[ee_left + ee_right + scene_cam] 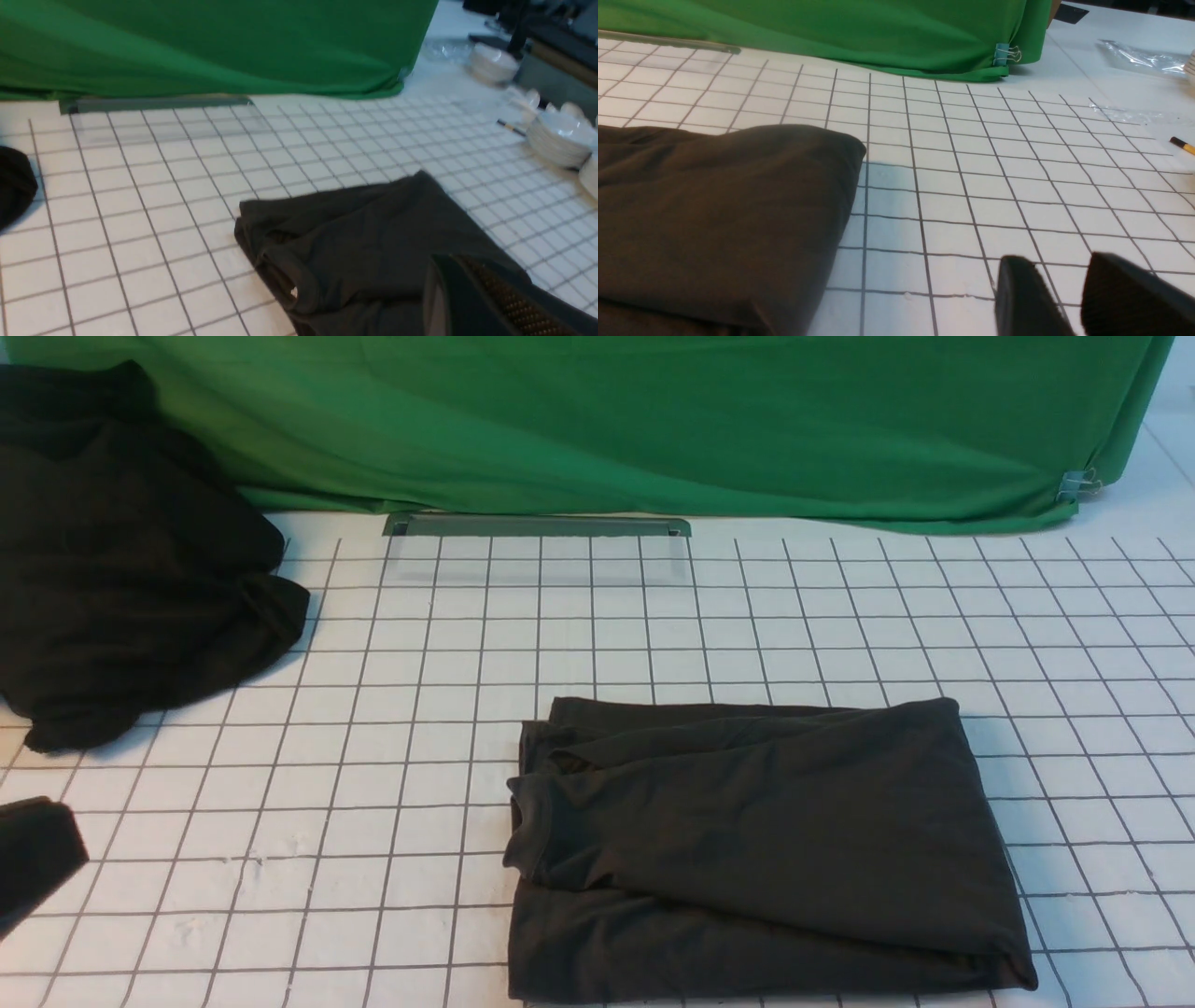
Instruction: Fold a long-sleeved shirt over a white checkered tablecloth.
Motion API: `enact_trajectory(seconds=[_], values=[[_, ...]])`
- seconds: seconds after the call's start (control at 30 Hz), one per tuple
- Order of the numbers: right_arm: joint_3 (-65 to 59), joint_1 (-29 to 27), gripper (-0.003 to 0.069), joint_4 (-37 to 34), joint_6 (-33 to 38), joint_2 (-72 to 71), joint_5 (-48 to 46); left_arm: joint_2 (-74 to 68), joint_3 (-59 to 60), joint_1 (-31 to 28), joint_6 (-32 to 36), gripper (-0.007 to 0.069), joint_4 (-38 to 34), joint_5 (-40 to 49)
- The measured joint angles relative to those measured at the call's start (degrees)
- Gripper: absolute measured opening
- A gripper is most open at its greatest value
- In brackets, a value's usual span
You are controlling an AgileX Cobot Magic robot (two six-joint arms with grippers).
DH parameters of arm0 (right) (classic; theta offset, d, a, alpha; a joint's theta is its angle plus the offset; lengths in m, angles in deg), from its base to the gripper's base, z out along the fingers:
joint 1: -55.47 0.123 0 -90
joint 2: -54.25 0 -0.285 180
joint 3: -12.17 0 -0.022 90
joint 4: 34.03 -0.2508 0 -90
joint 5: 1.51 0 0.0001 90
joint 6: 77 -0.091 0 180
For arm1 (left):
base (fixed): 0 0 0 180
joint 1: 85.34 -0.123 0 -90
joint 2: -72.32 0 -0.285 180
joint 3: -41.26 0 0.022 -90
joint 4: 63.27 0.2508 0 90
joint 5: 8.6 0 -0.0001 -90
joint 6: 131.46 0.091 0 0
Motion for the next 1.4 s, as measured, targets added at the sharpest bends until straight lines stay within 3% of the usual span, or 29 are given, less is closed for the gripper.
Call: enact_trajectory(seconds=[0.23, 0.83, 1.07, 1.27, 1.4], values=[[0.00, 0.00, 0.0216, 0.00, 0.00, 0.00, 0.00, 4.78, 4.62, 0.00, -0.07, 0.0003, -0.24, -10.24], [0.00, 0.00, 0.0239, 0.00, 0.00, 0.00, 0.00, 4.78, 4.87, 0.00, -0.07, 0.0003, -0.24, -8.23], [0.00, 0.00, 0.0239, 0.00, 0.00, 0.00, 0.00, 4.99, 12.35, -0.51, 0.38, 0.0003, 1.96, -12.09], [0.00, 0.00, 0.0239, 0.00, 0.00, 0.00, 0.00, 6.03, 21.02, -7.95, 0.52, 0.0003, 4.06, -24.79], [0.00, 0.00, 0.0239, 0.00, 0.00, 0.00, 0.00, 10.17, 27.82, -18.49, 0.56, 0.0003, 4.72, -26.49]])
